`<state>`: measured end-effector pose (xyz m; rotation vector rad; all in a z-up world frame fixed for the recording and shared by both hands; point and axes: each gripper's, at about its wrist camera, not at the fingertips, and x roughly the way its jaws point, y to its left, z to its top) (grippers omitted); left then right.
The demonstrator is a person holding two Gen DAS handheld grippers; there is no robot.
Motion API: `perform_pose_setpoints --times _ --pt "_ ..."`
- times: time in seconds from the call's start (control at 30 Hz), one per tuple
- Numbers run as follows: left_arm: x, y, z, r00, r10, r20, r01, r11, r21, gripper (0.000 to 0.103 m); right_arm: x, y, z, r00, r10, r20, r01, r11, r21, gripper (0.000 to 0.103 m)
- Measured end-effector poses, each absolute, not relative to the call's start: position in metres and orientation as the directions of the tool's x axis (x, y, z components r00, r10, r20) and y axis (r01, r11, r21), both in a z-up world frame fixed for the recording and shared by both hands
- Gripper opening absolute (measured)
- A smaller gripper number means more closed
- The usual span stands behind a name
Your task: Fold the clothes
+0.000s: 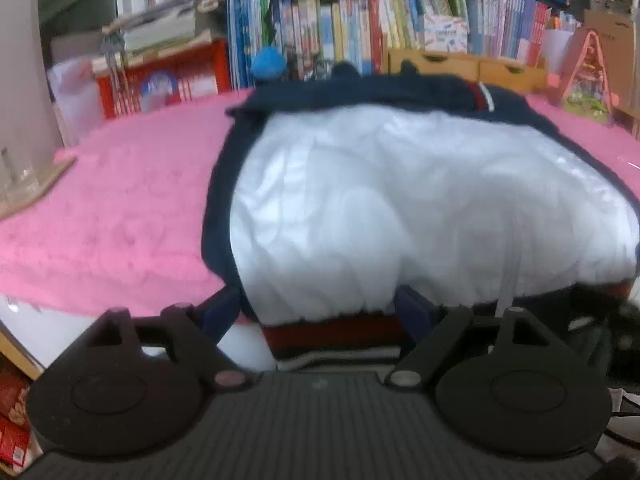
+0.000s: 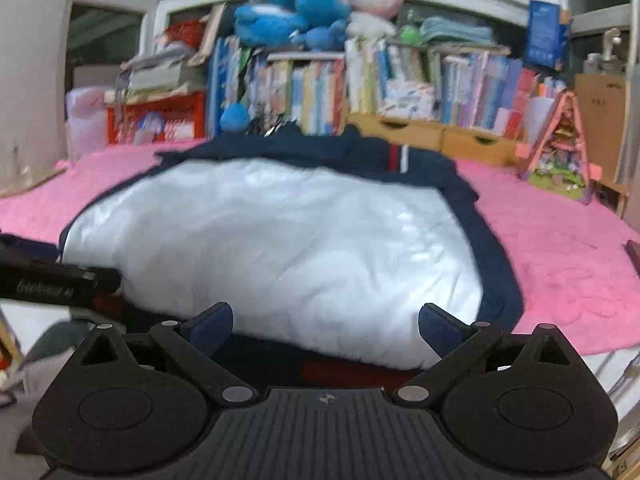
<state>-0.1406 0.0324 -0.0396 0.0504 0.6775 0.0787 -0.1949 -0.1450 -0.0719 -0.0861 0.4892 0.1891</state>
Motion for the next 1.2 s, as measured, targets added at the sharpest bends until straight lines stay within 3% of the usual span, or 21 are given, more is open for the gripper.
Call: perform_pose_setpoints --times 0.13,1.2 --pt "-0.142 0.027 -0.041 0.774 0.102 -0.624 -0.036 0.993 0.116 0.089 -0.194 -0.141 -0.078 0.847 0.167 -0.505 -0.217 0.975 -0.042 0.101" --pt "-0.141 0.023 -0.058 0.717 0.088 -0.691 0.008 0.991 0.135 0.094 -0.185 -0.143 -0.089 0.803 0.151 -0.577 -0.216 0.975 -0.044 0.103"
